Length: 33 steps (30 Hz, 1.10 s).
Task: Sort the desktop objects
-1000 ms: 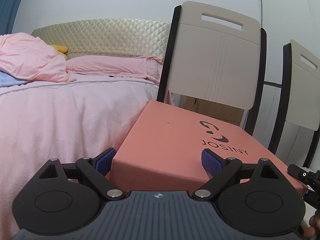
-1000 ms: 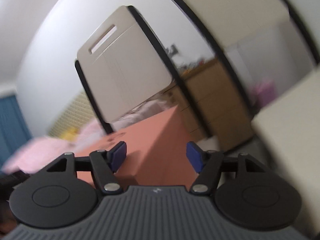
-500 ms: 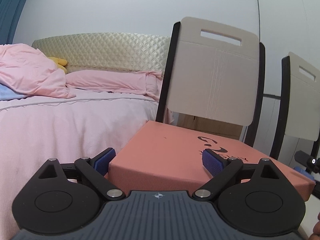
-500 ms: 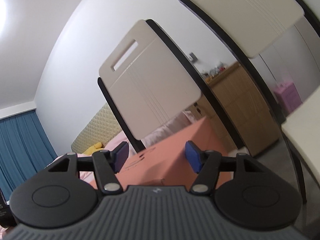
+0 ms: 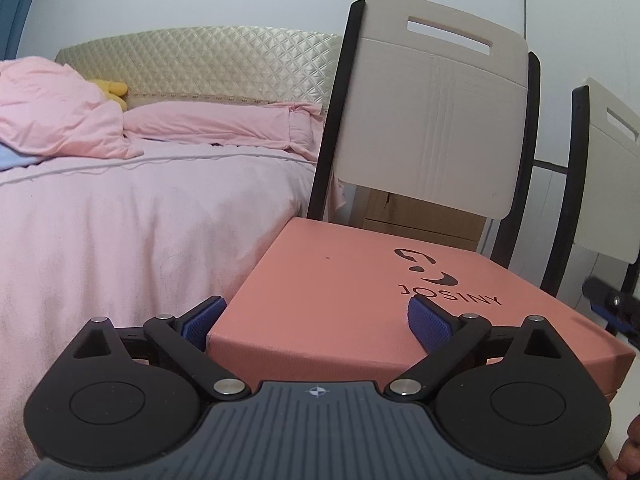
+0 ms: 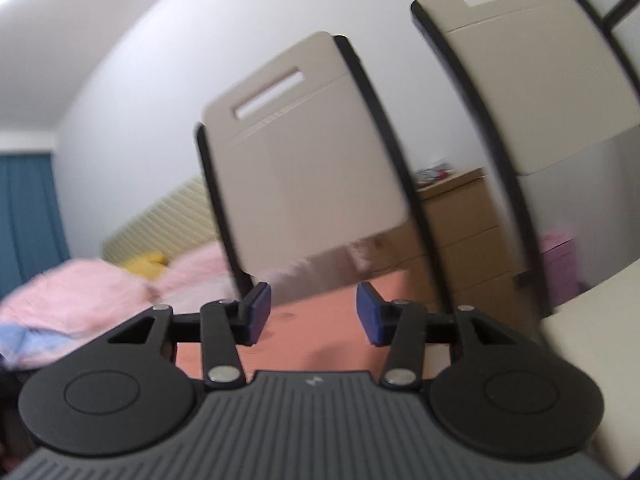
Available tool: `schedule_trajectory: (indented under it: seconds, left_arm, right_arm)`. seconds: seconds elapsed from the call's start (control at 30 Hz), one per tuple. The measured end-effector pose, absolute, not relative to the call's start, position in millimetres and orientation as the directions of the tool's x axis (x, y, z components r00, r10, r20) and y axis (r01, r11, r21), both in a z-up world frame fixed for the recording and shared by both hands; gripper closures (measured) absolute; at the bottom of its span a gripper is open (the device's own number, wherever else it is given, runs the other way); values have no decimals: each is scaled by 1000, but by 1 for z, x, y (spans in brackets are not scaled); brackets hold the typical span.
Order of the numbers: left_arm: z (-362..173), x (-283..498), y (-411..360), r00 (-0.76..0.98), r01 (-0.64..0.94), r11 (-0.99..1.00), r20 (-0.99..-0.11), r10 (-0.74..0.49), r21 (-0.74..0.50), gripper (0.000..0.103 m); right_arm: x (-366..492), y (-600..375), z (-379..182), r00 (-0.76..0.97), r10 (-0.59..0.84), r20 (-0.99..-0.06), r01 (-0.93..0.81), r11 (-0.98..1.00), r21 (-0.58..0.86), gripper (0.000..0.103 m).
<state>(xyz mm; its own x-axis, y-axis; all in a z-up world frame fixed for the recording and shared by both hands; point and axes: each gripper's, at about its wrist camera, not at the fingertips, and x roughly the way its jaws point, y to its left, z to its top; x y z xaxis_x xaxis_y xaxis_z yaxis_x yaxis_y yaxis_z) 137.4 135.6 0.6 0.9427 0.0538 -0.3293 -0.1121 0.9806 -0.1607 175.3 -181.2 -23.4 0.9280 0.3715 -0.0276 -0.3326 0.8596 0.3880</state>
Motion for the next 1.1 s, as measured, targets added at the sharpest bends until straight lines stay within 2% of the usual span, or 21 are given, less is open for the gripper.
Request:
schedule_trajectory:
  seconds: [0.13,0.23,0.27,0.33,0.43,0.53,0.77,1.1]
  left_arm:
    - [0,131,134,947,-116,981,-315,62,-154,5]
    - [-1,122,134,952,-107,982,-300,57,-153,6]
    - [-1,120,134,953,-106,982,-298,56,-154,6]
    - [-1,117,135,951,-103,983,-304,52,-155,6]
    - [-9,116,139,933,-112,978,-358,42,-178,7]
    - [-10,114,136,931,-124,980,-361,61,-154,7]
    - [-12,118,129,927,-125,988,-366,82,-94,7]
    - [4,44,112,957,-102,995,-277,91,-24,4]
  right_arm:
    - [178,-199,-39,924,369,-100,-293,851,435,42]
    - [178,-206,-46,890,446,-92,-340,785,518,45]
    - [176,-203,-46,882,463,-90,-358,780,513,48]
    - [171,-196,-43,881,463,-99,-360,791,494,48]
    - [165,-193,-43,880,456,-129,-343,800,492,48]
    - [159,-192,-46,878,457,-138,-337,799,498,48]
    - [162,-186,-54,881,436,-184,-322,837,441,48]
    - [87,-190,-13,904,397,-159,-337,890,306,47]
